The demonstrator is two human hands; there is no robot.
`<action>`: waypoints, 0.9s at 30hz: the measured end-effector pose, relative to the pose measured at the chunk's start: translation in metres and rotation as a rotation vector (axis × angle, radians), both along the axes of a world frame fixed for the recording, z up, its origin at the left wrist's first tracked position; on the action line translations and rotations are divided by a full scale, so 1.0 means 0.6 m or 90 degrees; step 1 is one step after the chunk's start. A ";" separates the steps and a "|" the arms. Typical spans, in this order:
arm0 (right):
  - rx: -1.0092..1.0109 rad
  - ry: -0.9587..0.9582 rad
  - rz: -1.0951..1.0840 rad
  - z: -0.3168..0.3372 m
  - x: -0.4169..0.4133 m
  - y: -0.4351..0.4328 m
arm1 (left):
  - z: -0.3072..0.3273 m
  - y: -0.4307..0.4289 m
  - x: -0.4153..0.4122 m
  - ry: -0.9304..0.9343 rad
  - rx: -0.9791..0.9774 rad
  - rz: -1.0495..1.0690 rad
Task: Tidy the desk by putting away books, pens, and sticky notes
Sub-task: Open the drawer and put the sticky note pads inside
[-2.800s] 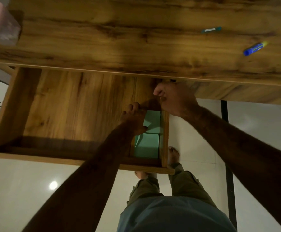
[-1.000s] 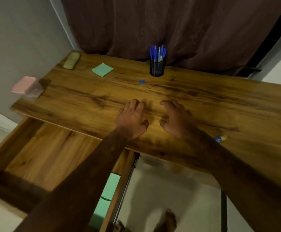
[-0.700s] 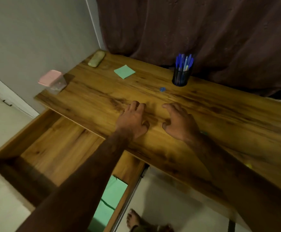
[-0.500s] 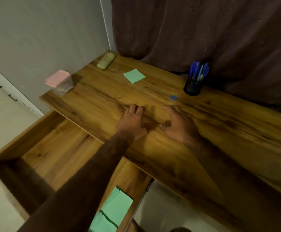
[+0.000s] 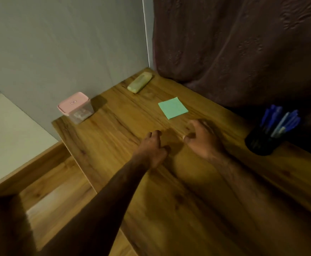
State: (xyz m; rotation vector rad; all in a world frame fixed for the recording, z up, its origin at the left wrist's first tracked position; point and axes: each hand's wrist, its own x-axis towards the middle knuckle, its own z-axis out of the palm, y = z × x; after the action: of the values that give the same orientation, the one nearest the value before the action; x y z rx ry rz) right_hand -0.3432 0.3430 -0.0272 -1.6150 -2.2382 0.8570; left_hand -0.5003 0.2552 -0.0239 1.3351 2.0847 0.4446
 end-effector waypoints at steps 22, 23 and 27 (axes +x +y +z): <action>-0.133 0.154 -0.120 -0.072 -0.130 0.168 | -0.040 0.179 -0.045 -0.469 0.124 0.403; -0.189 0.207 -0.110 -0.072 -0.125 0.156 | -0.041 0.170 -0.044 -0.480 0.129 0.426; -0.306 0.337 -0.086 -0.055 -0.103 0.098 | -0.043 0.114 -0.042 -0.564 0.105 0.431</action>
State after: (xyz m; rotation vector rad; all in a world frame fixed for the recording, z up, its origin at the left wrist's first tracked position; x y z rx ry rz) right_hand -0.4052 0.4016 -0.0602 -1.4555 -1.6159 1.6467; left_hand -0.5254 0.3237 -0.0496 0.3084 1.6609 1.2465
